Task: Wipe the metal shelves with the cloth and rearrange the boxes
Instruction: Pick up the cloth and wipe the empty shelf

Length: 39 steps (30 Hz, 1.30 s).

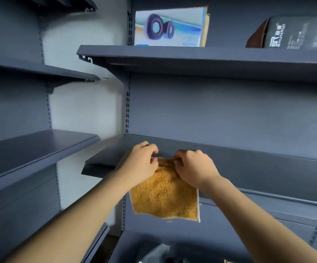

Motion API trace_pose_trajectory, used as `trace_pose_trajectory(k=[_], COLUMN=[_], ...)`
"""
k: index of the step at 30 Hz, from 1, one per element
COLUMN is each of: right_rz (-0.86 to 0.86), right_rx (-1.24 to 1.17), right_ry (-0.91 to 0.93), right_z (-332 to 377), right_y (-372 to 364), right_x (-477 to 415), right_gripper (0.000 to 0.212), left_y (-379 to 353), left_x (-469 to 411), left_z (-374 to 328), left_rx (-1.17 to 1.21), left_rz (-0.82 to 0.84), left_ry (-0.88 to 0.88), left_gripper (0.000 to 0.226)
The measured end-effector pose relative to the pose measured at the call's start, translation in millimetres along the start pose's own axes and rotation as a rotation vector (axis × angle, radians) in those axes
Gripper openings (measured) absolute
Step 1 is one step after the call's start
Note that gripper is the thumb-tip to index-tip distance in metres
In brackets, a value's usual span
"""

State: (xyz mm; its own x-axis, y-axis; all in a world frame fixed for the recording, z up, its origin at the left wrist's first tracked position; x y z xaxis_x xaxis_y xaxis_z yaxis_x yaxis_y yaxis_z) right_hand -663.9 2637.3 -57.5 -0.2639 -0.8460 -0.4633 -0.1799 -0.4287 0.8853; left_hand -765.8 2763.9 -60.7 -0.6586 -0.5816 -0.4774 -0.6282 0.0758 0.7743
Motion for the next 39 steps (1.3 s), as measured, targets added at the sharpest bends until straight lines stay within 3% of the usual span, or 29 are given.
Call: trace_pose_trajectory(k=[3, 10, 18, 33, 39], right_rz=[0.010, 0.125, 0.051, 0.024, 0.013], right_rx=[0.053, 0.190, 0.233, 0.373, 0.379], right_ry=[-0.029, -0.079, -0.288, -0.573, -0.679], right_z=[-18.2, -63.3, -151.8, -266.5, -309.6], right_y=[5.5, 12.7, 42.2, 101.7, 133.7], right_x=[12.2, 32.5, 91.8, 213.0, 277.4], right_gripper=[0.029, 0.020, 0.015, 0.012, 0.009], left_y=[-17.3, -47.9, -111.0, -182.4, -214.7], left_x=[-4.2, -15.0, -27.8, -5.2, 14.9], left_z=[-22.9, -82.6, -184.7, -366.8, -452.0], left_rx=[-0.069, -0.175, -0.113, -0.236, -0.165], left_rz=[0.077, 0.121, 0.126, 0.026, 0.164], left_ry=[-0.008, -0.099, -0.273, -0.619, -0.652], left_gripper=[0.028, 0.021, 0.016, 0.020, 0.016])
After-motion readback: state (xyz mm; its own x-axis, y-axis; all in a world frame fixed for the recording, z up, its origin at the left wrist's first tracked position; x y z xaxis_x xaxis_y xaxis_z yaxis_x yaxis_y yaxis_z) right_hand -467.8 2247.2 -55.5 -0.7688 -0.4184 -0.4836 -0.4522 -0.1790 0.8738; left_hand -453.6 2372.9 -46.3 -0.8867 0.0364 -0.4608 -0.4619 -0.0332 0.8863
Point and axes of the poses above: each hand's wrist, its own x-axis away from the middle knuckle, its own y-axis out of the back of the hand, z = x × y, the point moved 5 cm from there along -x, towards the middle knuckle, and after that the axes turned 15 degrees about y, right-handed, at the moved point
